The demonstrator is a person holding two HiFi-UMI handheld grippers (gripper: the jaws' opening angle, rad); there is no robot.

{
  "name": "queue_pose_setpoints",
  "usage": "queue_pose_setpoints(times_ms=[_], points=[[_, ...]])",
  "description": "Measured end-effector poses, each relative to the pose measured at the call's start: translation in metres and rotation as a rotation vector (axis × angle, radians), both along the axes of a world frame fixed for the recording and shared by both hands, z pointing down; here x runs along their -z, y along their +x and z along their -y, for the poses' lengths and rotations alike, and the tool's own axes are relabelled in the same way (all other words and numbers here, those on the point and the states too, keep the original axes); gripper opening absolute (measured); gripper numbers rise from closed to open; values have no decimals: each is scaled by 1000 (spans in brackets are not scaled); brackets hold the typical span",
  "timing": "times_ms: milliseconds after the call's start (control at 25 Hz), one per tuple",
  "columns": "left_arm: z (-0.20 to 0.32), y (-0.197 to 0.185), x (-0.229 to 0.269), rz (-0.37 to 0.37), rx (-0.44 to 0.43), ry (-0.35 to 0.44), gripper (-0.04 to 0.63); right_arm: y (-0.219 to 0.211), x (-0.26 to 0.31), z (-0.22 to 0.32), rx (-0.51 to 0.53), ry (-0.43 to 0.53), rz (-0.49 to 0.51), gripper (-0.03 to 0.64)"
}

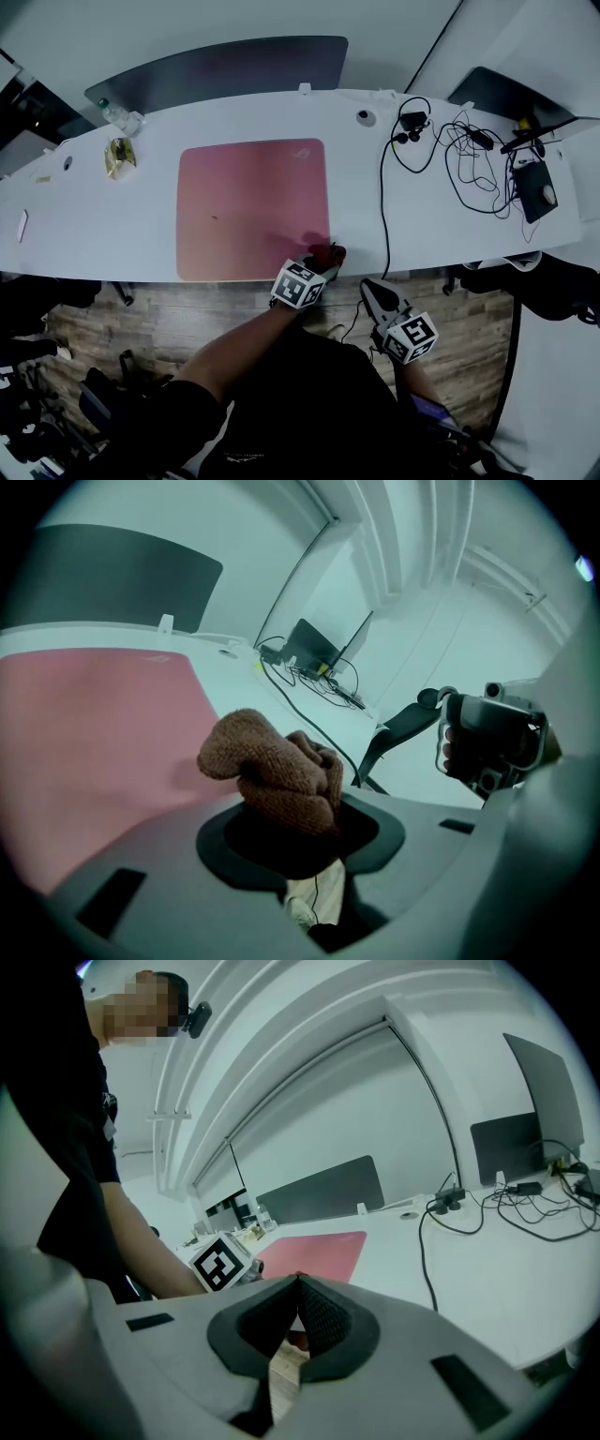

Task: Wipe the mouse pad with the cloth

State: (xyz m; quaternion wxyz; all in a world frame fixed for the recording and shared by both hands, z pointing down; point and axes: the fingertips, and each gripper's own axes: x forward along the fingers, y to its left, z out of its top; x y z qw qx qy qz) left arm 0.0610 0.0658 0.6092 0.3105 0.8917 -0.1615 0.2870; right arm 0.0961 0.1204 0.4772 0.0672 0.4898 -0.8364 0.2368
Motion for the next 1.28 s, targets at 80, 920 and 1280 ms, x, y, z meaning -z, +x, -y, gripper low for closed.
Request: queue_pose_setpoints(times_ms=[80,920,1280], points=[[2,-10,-1,4,9,-2,137,-6,0,5,10,4,1,25],[25,-149,-2,106,135,33,137,-60,2,45,94,32,10,25],[52,-242,-3,165,232,85,137,-82,4,66,129,40,11,25]])
